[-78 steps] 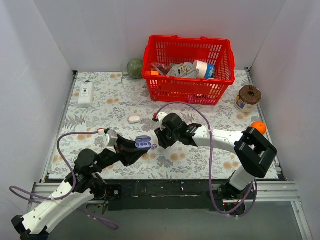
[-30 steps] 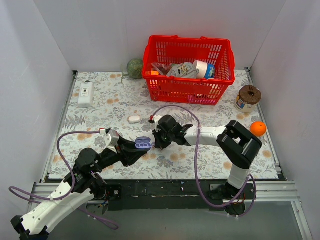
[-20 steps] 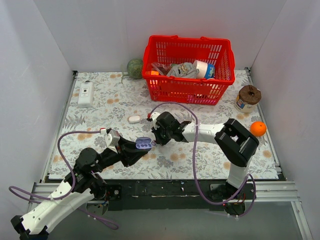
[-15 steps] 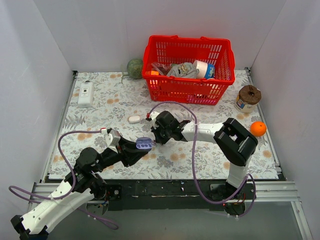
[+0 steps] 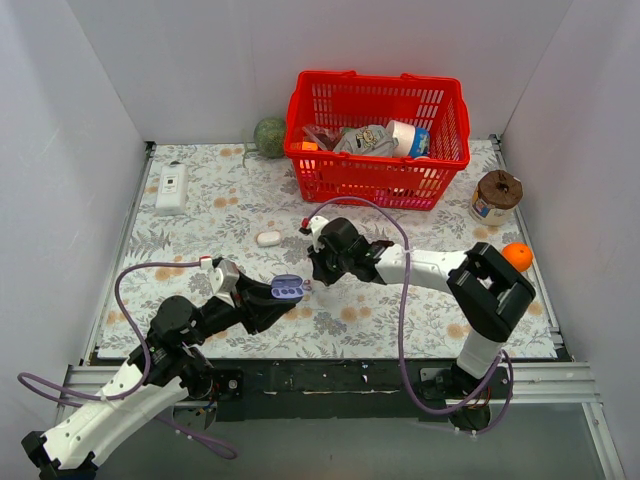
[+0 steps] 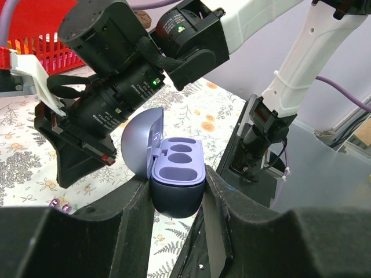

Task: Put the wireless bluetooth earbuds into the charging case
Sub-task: Adjust the earbud at the center of the board.

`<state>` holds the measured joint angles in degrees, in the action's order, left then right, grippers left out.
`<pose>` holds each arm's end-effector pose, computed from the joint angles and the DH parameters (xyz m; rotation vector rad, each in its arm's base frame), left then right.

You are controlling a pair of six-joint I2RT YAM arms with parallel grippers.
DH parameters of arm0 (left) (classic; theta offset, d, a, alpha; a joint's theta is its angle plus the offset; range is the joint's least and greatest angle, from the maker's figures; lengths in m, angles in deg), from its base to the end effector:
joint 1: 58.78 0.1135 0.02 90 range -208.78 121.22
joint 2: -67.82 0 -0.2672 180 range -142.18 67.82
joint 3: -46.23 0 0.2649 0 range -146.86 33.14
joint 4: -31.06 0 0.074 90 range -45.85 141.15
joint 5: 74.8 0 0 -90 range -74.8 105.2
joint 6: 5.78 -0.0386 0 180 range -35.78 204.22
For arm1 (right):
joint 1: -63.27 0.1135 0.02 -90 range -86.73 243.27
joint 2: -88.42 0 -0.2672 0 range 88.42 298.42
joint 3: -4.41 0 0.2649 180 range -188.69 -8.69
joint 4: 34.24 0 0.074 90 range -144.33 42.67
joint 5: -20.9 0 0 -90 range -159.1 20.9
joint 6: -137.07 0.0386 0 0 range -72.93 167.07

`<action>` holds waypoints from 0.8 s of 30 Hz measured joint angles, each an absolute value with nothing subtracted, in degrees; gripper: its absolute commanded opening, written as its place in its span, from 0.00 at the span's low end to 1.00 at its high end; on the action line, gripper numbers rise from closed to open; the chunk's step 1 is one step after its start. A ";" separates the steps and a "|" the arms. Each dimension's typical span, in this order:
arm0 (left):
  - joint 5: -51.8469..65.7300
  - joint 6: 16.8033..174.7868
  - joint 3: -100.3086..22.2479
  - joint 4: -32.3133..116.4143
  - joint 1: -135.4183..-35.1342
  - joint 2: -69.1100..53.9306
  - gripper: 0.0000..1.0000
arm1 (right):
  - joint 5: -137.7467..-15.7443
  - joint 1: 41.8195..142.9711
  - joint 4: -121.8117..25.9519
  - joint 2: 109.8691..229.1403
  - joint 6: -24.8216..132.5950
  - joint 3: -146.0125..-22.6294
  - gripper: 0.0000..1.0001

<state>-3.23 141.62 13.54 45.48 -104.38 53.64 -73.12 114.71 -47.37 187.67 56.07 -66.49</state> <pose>0.0770 -0.0960 0.2709 0.1220 1.7522 -1.6293 0.2350 0.2991 0.1769 -0.8939 2.1985 0.6102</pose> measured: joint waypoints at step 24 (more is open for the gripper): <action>-3.26 141.64 13.54 45.45 -104.38 54.54 0.00 | -82.08 116.22 -44.02 191.56 63.63 -67.01 0.45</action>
<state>-3.26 141.64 13.54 45.45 -104.38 54.54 -82.08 116.22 -44.02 191.56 63.63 -67.01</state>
